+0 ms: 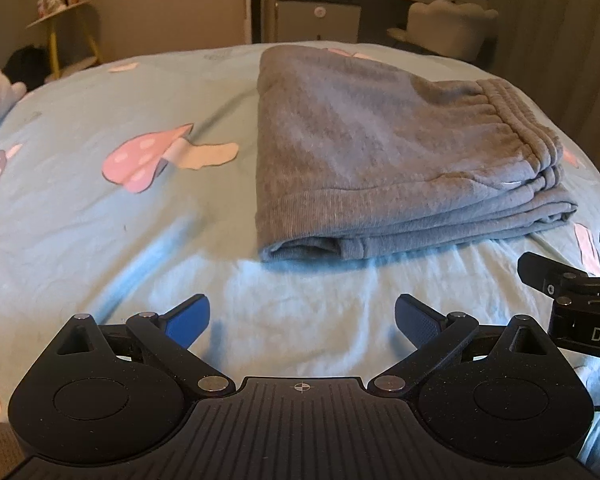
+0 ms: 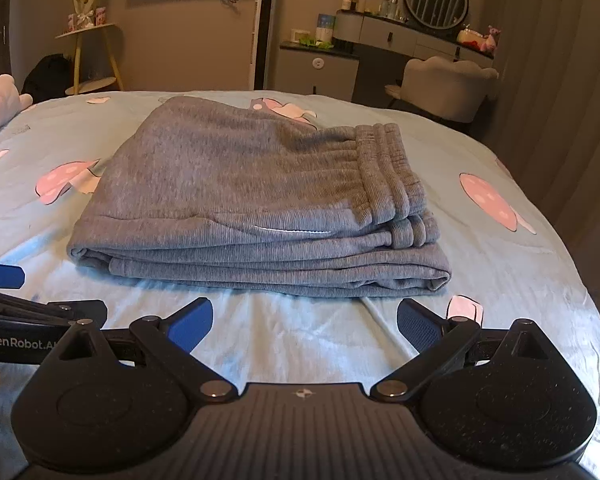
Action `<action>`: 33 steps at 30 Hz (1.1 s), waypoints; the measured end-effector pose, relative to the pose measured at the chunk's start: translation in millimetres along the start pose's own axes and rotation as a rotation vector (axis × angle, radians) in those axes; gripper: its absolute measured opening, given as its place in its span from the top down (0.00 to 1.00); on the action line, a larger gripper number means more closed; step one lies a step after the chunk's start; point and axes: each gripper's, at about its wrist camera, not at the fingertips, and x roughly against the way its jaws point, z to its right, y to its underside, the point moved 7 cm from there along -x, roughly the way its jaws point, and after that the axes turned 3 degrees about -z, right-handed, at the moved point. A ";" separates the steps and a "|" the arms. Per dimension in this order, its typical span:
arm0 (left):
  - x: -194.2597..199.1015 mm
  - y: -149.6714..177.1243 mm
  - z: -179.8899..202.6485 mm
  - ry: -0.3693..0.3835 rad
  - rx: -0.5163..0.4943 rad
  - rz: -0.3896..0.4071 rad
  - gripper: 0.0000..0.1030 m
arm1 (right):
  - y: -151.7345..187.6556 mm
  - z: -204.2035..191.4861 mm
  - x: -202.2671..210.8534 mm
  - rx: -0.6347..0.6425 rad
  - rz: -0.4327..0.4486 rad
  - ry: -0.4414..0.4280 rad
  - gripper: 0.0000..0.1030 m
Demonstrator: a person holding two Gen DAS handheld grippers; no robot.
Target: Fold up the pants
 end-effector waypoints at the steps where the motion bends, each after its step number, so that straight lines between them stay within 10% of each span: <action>1: -0.9 0.2 -0.1 -0.005 0.000 0.002 0.01 | 0.3 -0.1 -1.0 0.001 -0.003 0.000 0.04; 33: 1.9 4.3 2.9 -0.042 -0.029 0.013 0.01 | 2.8 4.0 3.3 0.004 0.001 0.033 0.04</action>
